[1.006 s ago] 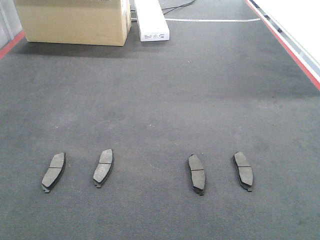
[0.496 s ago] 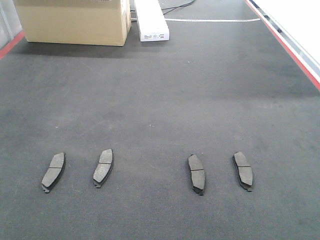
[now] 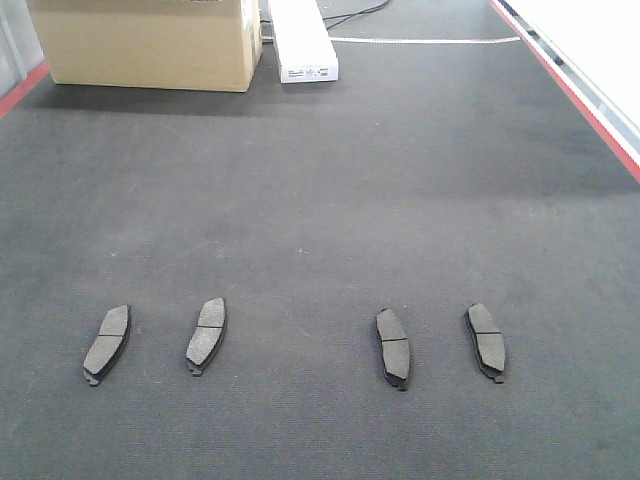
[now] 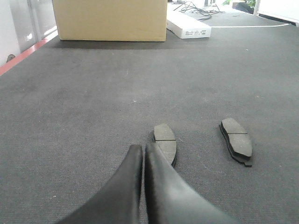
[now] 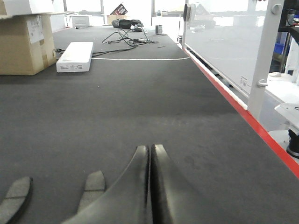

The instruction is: Move and align brake pads A on conveyor

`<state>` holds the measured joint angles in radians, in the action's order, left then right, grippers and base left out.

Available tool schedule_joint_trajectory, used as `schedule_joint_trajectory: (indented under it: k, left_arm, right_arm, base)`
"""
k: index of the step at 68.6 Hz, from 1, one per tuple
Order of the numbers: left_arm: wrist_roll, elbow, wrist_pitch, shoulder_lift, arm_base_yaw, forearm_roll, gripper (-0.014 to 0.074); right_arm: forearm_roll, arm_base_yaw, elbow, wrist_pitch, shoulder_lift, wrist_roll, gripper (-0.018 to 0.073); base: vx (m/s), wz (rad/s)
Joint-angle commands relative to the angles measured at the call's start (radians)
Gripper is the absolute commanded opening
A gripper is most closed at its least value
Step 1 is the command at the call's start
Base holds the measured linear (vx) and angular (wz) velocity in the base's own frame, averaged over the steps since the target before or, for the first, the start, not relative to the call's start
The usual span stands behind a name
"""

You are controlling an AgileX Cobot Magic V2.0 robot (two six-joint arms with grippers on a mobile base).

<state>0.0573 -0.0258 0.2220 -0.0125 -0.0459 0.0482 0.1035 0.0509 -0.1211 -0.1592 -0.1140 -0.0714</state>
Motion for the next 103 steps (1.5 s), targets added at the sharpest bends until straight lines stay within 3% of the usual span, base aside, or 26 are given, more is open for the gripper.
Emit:
schedule_joint_trajectory:
  k: [1, 15, 103]
  left_arm:
    - [0.002, -0.017, -0.076, -0.014, -0.006, -0.007, -0.0006]
    - [0.002, -0.017, -0.075, -0.014, -0.006, -0.007, -0.0006]
    - [0.002, -0.017, -0.073, -0.014, -0.006, -0.006, -0.0006]
  right_arm:
    - [0.000, 0.007, 0.026, 0.106, 0.038, 0.019, -0.0012]
    - [0.002, 0.007, 0.165, 0.221, 0.137, 0.019, -0.0012]
    - [0.000, 0.007, 0.162, 0.196, 0.137, 0.016, -0.0012]
  base:
    - [0.00, 0.00]
    - [0.00, 0.00]
    - [0.00, 0.00]
